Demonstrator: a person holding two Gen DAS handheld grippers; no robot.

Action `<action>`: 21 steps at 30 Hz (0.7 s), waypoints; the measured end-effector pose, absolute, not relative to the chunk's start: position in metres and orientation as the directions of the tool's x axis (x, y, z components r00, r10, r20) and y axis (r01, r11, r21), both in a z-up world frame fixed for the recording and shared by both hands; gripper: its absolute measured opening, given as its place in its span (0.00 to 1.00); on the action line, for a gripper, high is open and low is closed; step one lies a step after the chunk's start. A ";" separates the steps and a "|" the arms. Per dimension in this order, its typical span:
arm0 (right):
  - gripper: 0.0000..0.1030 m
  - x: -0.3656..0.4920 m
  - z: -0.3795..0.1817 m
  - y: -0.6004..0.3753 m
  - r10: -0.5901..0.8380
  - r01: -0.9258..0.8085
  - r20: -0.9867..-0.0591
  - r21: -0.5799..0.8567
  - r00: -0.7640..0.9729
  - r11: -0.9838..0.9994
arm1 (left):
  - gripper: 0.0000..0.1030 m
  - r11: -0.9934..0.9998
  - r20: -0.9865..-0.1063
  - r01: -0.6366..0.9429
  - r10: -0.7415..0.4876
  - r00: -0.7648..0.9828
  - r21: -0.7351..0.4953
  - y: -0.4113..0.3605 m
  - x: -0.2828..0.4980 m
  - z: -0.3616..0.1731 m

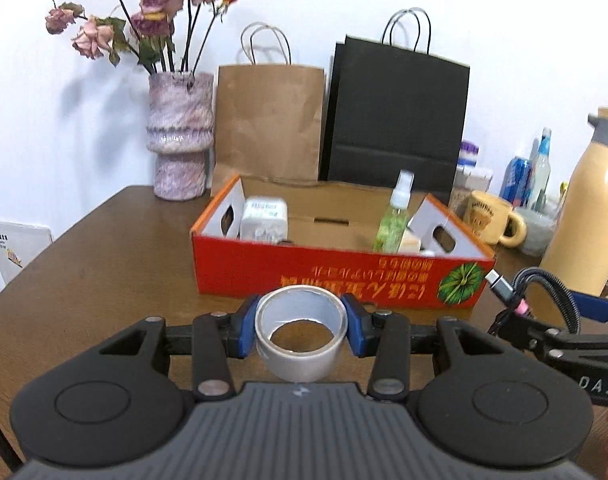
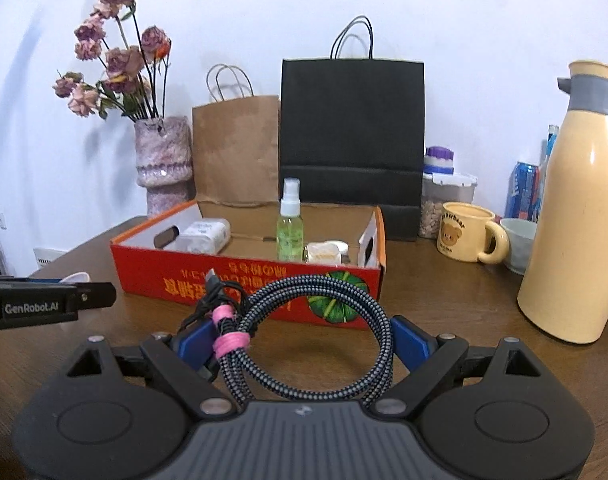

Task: Organize rigid objects
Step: 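Carry the tape roll and black cable over the cardboard box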

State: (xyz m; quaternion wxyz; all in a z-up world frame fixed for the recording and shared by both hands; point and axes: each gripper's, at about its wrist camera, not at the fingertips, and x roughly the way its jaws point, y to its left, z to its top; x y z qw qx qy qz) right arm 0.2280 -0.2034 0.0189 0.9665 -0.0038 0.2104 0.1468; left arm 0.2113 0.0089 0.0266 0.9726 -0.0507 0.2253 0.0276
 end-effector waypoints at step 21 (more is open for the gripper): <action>0.88 0.276 0.061 -0.179 0.260 -0.252 -0.349 0.070 0.900 0.965 | 0.43 0.979 -0.343 -0.116 0.052 0.938 -0.169 0.025 0.260 0.075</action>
